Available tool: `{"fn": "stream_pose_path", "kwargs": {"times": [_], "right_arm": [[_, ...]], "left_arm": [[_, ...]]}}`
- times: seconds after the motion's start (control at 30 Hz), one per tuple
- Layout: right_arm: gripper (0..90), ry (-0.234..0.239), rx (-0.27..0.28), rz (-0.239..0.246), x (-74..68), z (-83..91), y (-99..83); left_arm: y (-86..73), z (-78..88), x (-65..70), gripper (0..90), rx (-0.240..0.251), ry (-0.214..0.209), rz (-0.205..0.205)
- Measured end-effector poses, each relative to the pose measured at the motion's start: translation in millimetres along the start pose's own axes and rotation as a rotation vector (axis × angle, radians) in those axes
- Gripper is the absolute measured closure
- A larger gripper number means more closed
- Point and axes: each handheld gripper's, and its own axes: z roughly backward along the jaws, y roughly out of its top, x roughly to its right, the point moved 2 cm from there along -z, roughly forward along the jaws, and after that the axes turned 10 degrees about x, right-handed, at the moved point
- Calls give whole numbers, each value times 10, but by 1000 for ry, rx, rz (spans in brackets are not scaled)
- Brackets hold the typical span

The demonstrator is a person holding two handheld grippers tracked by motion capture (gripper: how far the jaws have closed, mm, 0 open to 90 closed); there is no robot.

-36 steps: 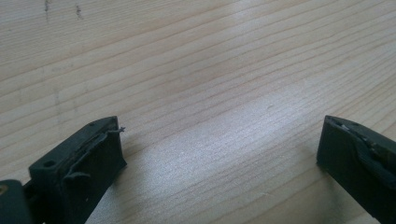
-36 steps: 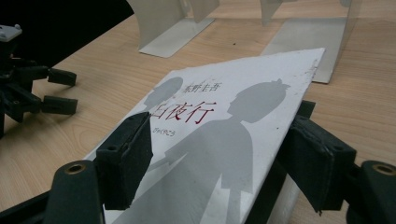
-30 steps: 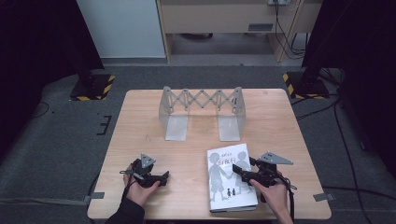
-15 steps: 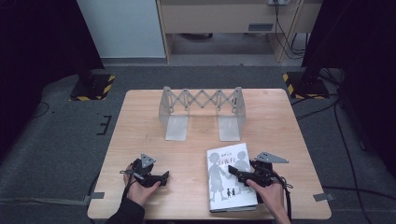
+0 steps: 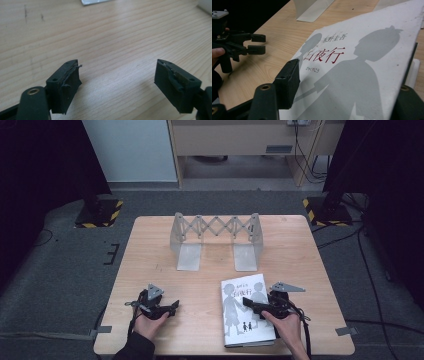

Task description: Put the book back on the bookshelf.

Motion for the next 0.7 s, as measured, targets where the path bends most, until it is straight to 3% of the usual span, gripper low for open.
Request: {"fn": "stream_pose_path", "kwargs": {"times": [0.17,0.3,0.47,0.7], "right_arm": [[465,0,-1,-44,28,10,18],[520,-2,4,-59,46,17,30],[564,8,14,-79,50,32,50],[606,7,21,-82,27,48,90]], "left_arm": [[95,41,130,216,103,-90,15],[154,31,282,213,143,-152,22],[214,-48,471,207,155,-210,15],[226,-160,678,191,133,-279,-3]]}}
